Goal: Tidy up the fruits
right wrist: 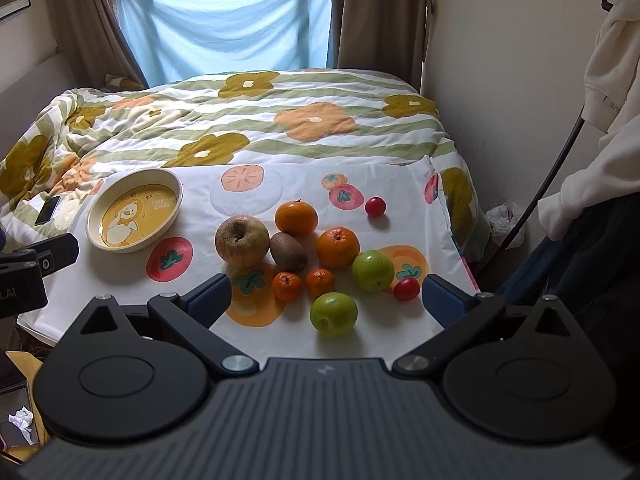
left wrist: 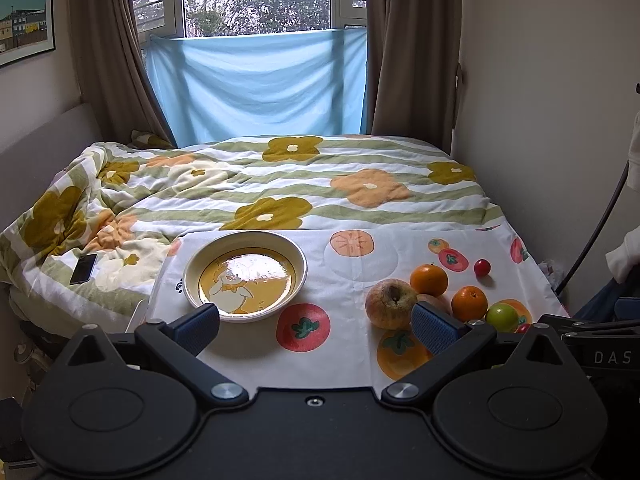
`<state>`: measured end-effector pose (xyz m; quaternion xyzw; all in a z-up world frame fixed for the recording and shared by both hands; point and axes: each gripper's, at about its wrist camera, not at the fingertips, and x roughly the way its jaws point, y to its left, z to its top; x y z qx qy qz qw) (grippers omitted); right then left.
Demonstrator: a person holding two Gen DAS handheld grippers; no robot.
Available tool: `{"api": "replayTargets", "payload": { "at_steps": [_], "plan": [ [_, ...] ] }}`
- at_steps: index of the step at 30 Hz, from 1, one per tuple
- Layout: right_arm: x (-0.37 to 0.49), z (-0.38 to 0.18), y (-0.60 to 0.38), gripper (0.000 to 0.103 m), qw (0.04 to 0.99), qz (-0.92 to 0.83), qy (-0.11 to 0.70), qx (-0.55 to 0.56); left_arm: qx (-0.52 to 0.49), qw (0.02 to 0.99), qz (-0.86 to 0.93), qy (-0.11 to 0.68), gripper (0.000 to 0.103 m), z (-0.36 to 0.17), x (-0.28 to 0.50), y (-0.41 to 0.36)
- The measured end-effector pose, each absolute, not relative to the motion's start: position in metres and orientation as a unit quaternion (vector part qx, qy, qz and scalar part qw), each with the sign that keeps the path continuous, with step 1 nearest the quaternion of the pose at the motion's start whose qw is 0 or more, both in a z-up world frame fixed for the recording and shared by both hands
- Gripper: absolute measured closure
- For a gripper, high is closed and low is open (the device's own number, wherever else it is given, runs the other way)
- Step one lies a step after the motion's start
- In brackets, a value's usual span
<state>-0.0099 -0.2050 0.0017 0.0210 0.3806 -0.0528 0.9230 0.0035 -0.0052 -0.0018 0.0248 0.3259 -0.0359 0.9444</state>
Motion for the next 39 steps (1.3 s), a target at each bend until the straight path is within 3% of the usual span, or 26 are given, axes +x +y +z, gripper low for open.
{"api": "replayTargets", "payload": {
  "at_steps": [25, 39],
  "plan": [
    [0.001, -0.002, -0.219, 0.000, 0.921, -0.021, 0.387, 0.035, 0.076, 0.952, -0.054, 0.291, 0.000, -0.001, 0.012, -0.022],
    [0.052, -0.056, -0.231, 0.000, 0.930, 0.028, 0.366, 0.012, 0.131, 0.934, -0.159, 0.292, 0.000, -0.070, 0.067, -0.038]
  ]
}}
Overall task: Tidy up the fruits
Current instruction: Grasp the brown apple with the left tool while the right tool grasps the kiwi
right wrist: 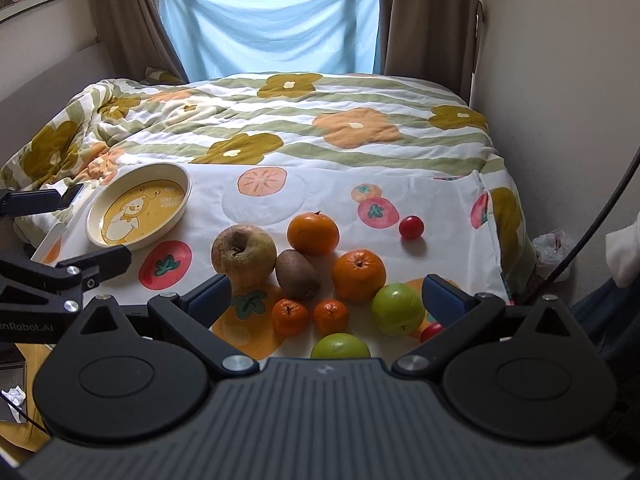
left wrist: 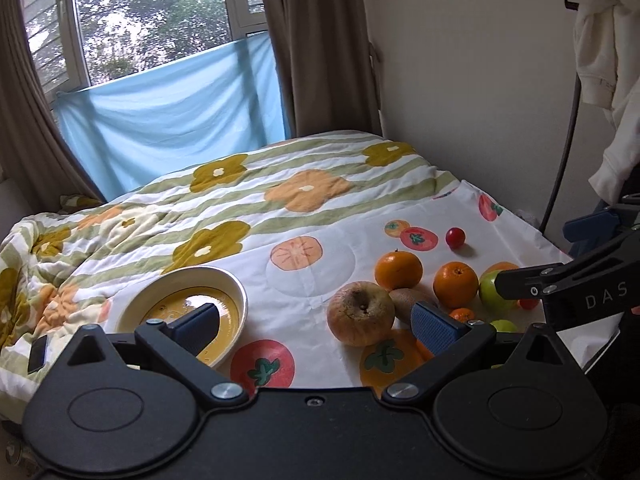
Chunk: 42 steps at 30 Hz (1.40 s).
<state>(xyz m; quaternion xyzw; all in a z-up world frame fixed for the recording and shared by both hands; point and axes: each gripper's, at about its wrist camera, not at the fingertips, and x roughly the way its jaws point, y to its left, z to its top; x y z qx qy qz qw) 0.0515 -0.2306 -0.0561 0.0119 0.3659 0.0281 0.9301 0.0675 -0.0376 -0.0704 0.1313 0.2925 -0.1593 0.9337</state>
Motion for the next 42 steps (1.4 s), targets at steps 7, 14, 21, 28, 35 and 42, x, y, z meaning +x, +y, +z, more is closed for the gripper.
{"api": "replayTargets", "payload": {
  "at_steps": [7, 14, 21, 28, 35, 42],
  "plan": [
    [0.076, -0.094, -0.222, 0.000, 0.929, 0.014, 0.368, 0.026, 0.163, 0.915, -0.213, 0.301, 0.000, -0.118, 0.109, -0.041],
    [0.096, -0.120, -0.216, 0.000, 0.922, -0.018, 0.385, 0.043, 0.189, 0.886, -0.268, 0.327, 0.002, -0.154, 0.144, -0.052],
    [0.116, -0.139, -0.209, 0.000, 0.913, -0.042, 0.403, 0.040, 0.220, 0.862, -0.313, 0.332, 0.008, -0.177, 0.166, -0.068],
    [0.133, -0.149, -0.207, 0.000, 0.905, -0.037, 0.421, 0.044, 0.238, 0.851, -0.331, 0.332, 0.017, -0.192, 0.180, -0.079],
    [0.144, -0.161, -0.208, 0.006, 0.896, -0.034, 0.439, 0.056, 0.253, 0.841, -0.349, 0.326, 0.025, -0.197, 0.182, -0.082],
    [0.145, -0.165, -0.204, 0.010, 0.893, -0.035, 0.445, 0.054, 0.254, 0.840, -0.347, 0.331, 0.026, -0.195, 0.183, -0.079]
  ]
}}
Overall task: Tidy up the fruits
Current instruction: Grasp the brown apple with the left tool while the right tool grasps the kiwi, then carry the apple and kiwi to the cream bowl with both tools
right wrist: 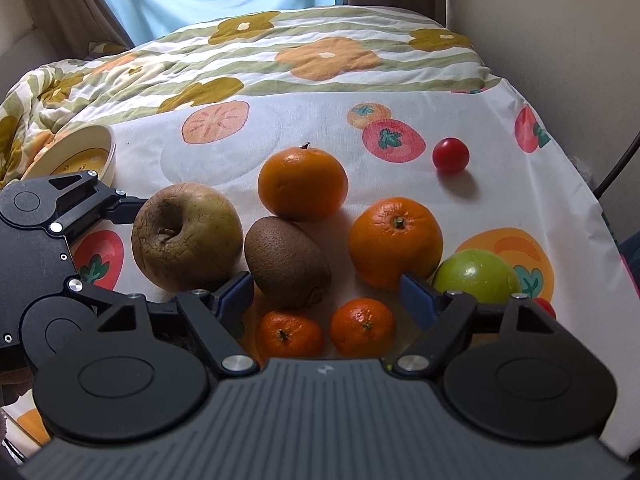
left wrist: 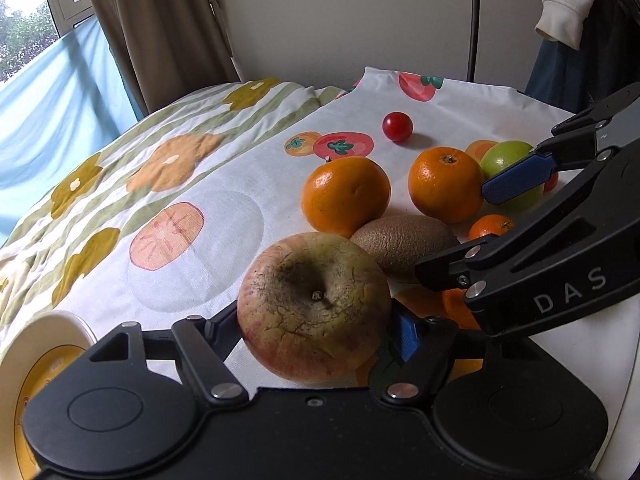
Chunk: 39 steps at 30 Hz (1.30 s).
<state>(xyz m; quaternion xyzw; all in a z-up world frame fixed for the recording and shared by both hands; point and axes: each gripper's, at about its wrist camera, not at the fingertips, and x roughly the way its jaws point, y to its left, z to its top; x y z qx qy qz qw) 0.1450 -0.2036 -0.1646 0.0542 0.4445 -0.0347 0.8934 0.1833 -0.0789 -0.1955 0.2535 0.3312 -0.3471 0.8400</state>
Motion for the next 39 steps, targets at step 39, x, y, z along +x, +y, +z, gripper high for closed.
{"api": "replayTargets", "payload": {
  "at_steps": [39],
  "plan": [
    [0.168, -0.172, -0.174, 0.040, 0.906, 0.037, 0.421, -0.015, 0.179, 0.895, -0.202, 0.355, 0.026, -0.175, 0.150, -0.016]
  ]
}}
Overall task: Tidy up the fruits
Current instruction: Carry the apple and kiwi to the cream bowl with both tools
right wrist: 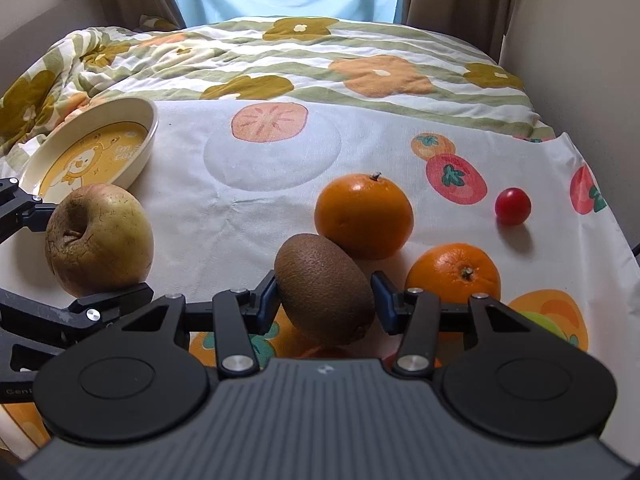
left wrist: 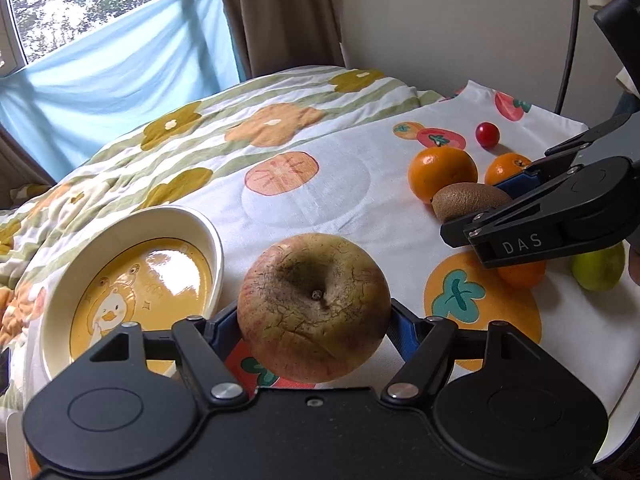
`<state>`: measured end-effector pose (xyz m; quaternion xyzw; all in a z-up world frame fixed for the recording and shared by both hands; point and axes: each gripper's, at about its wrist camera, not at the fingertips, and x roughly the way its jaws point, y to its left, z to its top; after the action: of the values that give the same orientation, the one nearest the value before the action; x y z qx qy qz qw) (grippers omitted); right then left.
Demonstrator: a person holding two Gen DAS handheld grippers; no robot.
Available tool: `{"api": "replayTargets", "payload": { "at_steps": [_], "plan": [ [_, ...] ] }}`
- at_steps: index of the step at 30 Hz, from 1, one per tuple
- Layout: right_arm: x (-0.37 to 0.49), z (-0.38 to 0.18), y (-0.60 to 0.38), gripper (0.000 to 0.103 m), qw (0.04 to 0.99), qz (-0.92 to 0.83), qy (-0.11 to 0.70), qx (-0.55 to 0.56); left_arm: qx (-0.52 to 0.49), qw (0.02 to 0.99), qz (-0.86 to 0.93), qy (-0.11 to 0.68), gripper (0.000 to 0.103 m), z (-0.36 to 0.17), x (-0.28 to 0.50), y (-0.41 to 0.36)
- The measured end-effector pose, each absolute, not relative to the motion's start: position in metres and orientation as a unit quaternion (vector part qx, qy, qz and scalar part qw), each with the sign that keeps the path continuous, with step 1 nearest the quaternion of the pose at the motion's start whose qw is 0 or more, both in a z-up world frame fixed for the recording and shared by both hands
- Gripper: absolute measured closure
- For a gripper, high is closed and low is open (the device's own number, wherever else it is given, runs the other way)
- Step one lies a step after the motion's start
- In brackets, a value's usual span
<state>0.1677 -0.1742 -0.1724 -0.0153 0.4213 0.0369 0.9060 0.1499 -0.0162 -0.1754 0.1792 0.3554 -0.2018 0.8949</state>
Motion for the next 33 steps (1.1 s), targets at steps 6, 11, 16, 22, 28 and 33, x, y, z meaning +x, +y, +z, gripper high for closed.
{"api": "replayTargets", "payload": {
  "at_steps": [6, 11, 16, 22, 28, 33],
  "plan": [
    [0.163, -0.145, -0.166, 0.040, 0.913, 0.078, 0.400, -0.021, 0.143, 0.916, -0.144, 0.347, 0.026, -0.151, 0.135, -0.007],
    [0.162, -0.118, -0.155, 0.040, 0.917, 0.118, 0.380, -0.034, 0.115, 0.931, -0.090, 0.334, 0.026, -0.126, 0.124, 0.006],
    [0.162, -0.092, -0.141, 0.039, 0.917, 0.157, 0.365, -0.035, 0.091, 0.941, -0.041, 0.323, 0.026, -0.102, 0.117, 0.031],
    [0.172, -0.074, -0.111, 0.039, 0.918, 0.178, 0.351, -0.039, 0.073, 0.944, -0.009, 0.322, 0.026, -0.089, 0.130, 0.066],
    [0.196, -0.072, -0.076, 0.039, 0.917, 0.173, 0.360, -0.017, 0.082, 0.941, -0.016, 0.328, 0.026, -0.088, 0.161, 0.104],
    [0.225, -0.080, -0.045, 0.039, 0.917, 0.154, 0.368, -0.006, 0.099, 0.936, -0.040, 0.334, 0.026, -0.097, 0.195, 0.125]
  ]
}}
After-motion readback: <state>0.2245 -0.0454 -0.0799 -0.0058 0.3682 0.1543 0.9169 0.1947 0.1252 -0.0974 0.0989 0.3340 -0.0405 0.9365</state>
